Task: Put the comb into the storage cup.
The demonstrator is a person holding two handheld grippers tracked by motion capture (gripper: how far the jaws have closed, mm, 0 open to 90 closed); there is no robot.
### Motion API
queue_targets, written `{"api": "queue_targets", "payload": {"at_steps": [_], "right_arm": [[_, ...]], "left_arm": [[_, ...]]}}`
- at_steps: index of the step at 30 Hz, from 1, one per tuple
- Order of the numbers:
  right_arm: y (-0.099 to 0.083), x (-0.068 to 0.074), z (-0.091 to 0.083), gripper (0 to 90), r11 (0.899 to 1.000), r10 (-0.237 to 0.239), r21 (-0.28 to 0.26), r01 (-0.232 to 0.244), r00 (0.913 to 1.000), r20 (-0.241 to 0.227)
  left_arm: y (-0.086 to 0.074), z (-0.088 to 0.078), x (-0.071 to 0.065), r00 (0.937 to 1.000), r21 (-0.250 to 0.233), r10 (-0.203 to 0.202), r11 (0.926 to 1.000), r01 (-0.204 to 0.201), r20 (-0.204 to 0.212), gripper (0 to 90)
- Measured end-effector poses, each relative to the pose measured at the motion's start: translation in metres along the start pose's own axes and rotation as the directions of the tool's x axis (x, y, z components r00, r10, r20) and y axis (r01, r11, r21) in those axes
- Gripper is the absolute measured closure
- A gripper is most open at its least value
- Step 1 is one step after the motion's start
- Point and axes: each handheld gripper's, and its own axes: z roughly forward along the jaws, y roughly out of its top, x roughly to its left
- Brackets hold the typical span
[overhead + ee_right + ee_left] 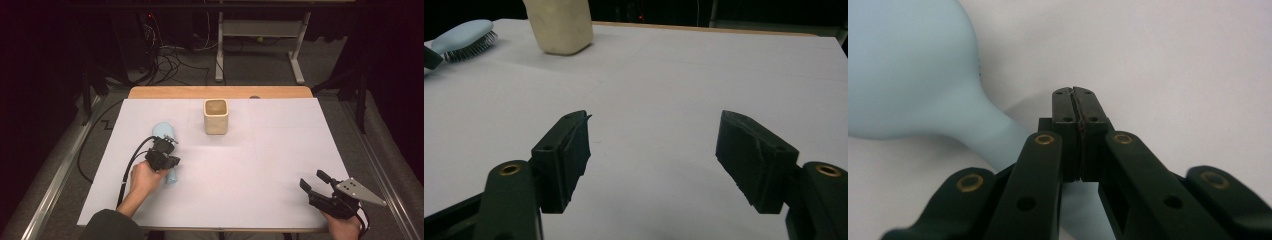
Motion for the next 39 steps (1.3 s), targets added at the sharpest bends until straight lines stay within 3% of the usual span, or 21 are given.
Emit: {"api": "queue_targets", "payload": {"at_steps": [6,14,18,29,34,39], "right_arm": [[0.000,0.000,0.000,30.5,1.000,-0.003,0.001,0.003,1.0000,-0.002],[0.000,0.000,0.000,30.5,1.000,0.000,0.002,0.000,1.0000,-0.001],[0.000,0.000,0.000,30.4,1.000,-0.005,0.003,0.005,1.0000,0.000],[0.000,0.000,0.000,30.4,1.000,-0.005,0.002,0.005,1.0000,-0.001],[0.000,0.000,0.001,30.4,1.000,-0.005,0.003,0.005,1.0000,-0.003],[0.000,0.000,0.000,30.4,1.000,-0.008,0.003,0.008,1.0000,-0.003]], "left_arm": [[-0.007,-0.003,0.000,0.9998,0.005,0.006,1.0000,-0.006,-0.018,88.6],[-0.016,-0.009,0.005,0.9996,-0.009,-0.017,0.9998,0.017,-0.021,88.5],[-0.020,-0.011,0.007,0.9988,-0.018,-0.023,0.9996,0.023,-0.043,88.6],[-0.029,-0.013,0.014,0.9974,-0.029,-0.054,0.9982,0.052,-0.048,88.5],[-0.030,-0.010,0.011,0.9977,-0.022,-0.046,0.9987,0.045,-0.050,87.8],[-0.031,-0.014,0.010,0.9978,-0.046,-0.051,0.9977,0.049,-0.043,84.9]]}}
